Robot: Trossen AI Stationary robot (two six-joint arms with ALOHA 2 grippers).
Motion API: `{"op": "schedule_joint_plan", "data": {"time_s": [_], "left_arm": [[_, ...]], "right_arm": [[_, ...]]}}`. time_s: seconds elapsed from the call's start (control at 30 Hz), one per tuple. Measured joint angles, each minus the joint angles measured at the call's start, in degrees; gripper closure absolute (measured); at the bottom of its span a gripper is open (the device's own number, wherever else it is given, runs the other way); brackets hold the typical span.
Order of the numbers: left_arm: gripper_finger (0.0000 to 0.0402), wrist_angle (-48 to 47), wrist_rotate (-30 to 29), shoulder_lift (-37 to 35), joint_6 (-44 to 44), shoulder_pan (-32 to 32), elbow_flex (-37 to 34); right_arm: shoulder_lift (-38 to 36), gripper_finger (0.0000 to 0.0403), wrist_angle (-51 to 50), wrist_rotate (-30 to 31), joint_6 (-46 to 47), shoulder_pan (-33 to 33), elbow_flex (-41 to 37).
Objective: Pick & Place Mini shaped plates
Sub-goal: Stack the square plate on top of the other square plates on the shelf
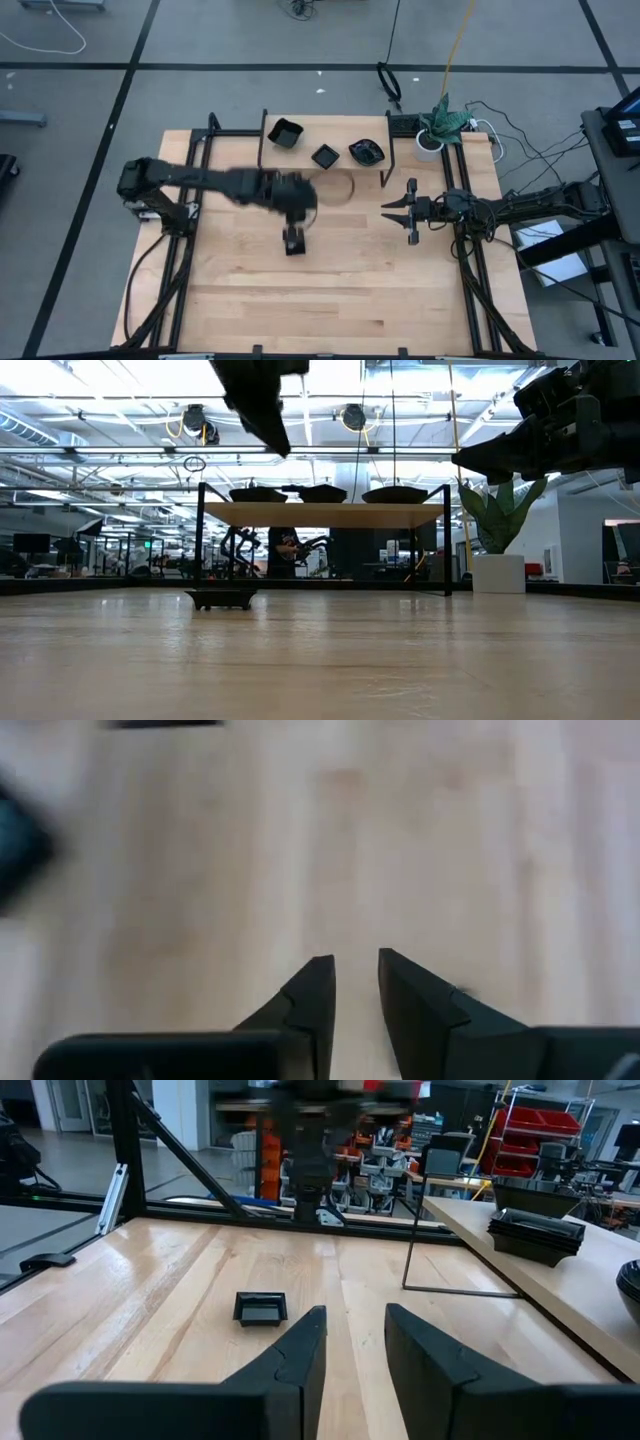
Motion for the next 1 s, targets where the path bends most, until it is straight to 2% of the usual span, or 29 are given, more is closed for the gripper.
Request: {"op": "schedule_joint_plan", "data": {"time_s": [0.17, 0.3, 0.43, 0.57, 0.87, 1.0], "left_arm": [[0.0315, -0.01, -4.88, 0.96, -11.75, -9.80, -2.71], [0.0315, 4.19, -10.37, 1.33, -18.16, -13.44, -10.75], [0.0315, 15.08, -8.28, 1.27, -24.46, -13.09, -19.32], [0.0315, 24.06, -6.20, 1.23, -26.06, -11.84, -25.66], [0.0311, 23.17, -5.10, 1.21, -28.56, -8.46, -29.46], [0.0273, 23.40, -5.56, 1.21, -29.53, -7.82, -29.46]], "right_arm": [[0.00, 0.0310, 0.00, 0.00, -0.02, 0.02, 0.00], [0.04, 0.0310, 0.05, 0.00, 0.04, -0.01, 0.00], [0.04, 0.0310, 0.11, 0.00, 1.40, 0.02, -0.02], [0.04, 0.0310, 0.22, 0.00, 1.42, 0.01, -0.02], [0.04, 0.0310, 0.15, 0.00, 1.38, 0.02, -0.02], [0.04, 0.0310, -0.15, 0.00, 1.40, 0.01, -0.02]]}}
